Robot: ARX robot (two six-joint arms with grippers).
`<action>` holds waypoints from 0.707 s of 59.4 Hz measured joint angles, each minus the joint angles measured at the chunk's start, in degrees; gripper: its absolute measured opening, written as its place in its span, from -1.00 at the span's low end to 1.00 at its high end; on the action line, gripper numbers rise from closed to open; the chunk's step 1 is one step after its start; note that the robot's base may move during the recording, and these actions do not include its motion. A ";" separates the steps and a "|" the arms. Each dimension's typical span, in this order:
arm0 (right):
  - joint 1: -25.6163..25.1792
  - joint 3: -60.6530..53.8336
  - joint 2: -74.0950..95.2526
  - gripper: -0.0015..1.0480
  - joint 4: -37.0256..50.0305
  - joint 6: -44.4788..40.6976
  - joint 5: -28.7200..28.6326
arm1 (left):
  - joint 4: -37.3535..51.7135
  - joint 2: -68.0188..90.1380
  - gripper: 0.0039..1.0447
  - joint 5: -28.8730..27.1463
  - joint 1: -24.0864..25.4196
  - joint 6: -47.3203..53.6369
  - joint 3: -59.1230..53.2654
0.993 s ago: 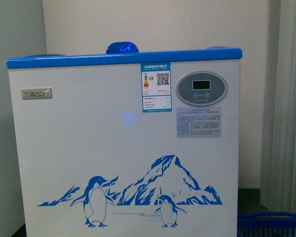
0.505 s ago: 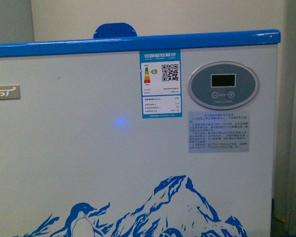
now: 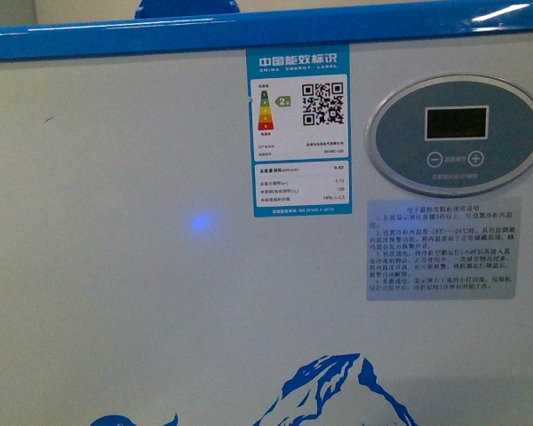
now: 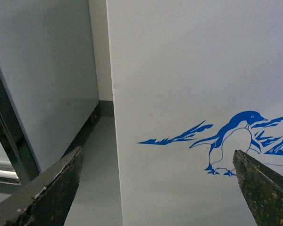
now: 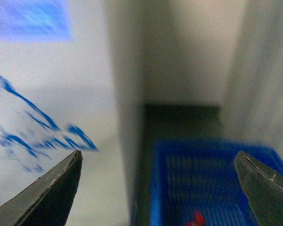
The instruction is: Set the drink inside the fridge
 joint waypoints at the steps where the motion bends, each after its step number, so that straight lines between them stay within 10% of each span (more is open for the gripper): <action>1: 0.31 0.87 0.92 0.85 -2.01 0.26 1.03 | 0.00 0.00 0.85 -0.02 0.00 0.02 0.00; 6: -3.43 7.48 17.49 0.85 -12.79 4.46 13.57 | 0.00 0.00 0.85 0.02 0.00 0.02 0.00; 20: -22.47 12.11 61.96 0.85 13.16 3.26 11.15 | 0.00 0.00 0.85 0.00 0.00 0.00 0.00; 42: -25.73 25.92 113.90 0.85 33.92 9.42 4.57 | 0.00 0.00 0.85 0.02 0.00 0.02 0.00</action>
